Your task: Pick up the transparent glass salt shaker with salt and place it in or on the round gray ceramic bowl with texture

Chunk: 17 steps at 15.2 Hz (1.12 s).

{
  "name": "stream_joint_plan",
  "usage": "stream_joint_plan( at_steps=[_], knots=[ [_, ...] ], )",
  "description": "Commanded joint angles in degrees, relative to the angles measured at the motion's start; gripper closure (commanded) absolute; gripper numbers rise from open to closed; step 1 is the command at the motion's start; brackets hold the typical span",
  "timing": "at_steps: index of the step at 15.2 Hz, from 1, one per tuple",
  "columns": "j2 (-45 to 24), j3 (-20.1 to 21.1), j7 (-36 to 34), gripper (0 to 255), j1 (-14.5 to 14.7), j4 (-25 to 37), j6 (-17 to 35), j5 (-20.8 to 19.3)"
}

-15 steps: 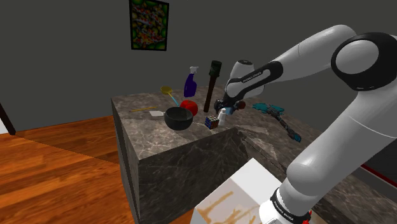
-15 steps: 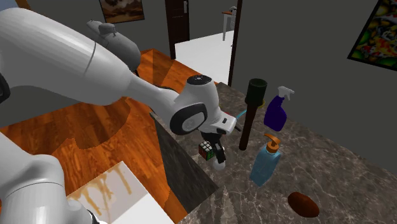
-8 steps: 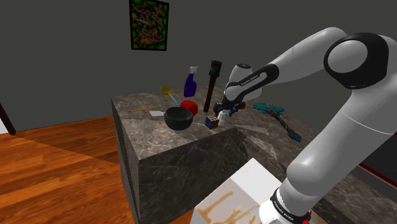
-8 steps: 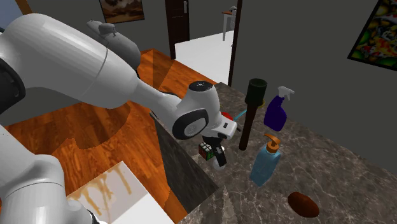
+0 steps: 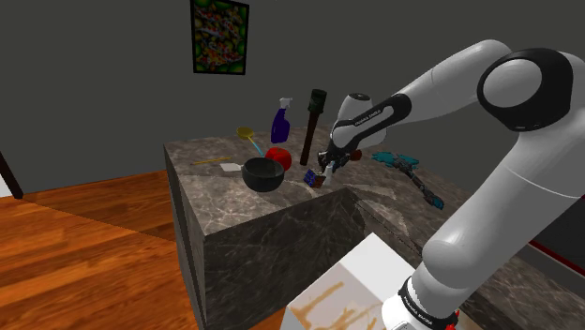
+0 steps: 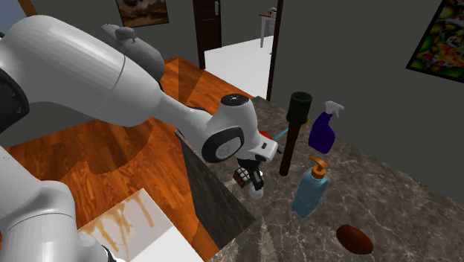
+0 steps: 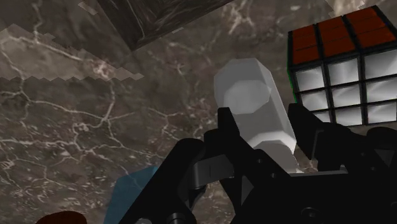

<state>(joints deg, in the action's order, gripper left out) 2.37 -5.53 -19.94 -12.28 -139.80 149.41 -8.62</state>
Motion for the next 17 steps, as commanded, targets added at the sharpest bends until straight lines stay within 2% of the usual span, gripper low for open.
stream_joint_plan(
  at_steps=[1,6,17],
  knots=[
    [-0.29,0.06,0.01,255,0.05,-0.21,-0.05,0.01],
    [-0.11,0.03,0.06,255,0.04,-0.23,-0.21,0.02],
    [5.61,0.21,1.09,255,0.28,3.05,-9.18,0.80]
  ],
)
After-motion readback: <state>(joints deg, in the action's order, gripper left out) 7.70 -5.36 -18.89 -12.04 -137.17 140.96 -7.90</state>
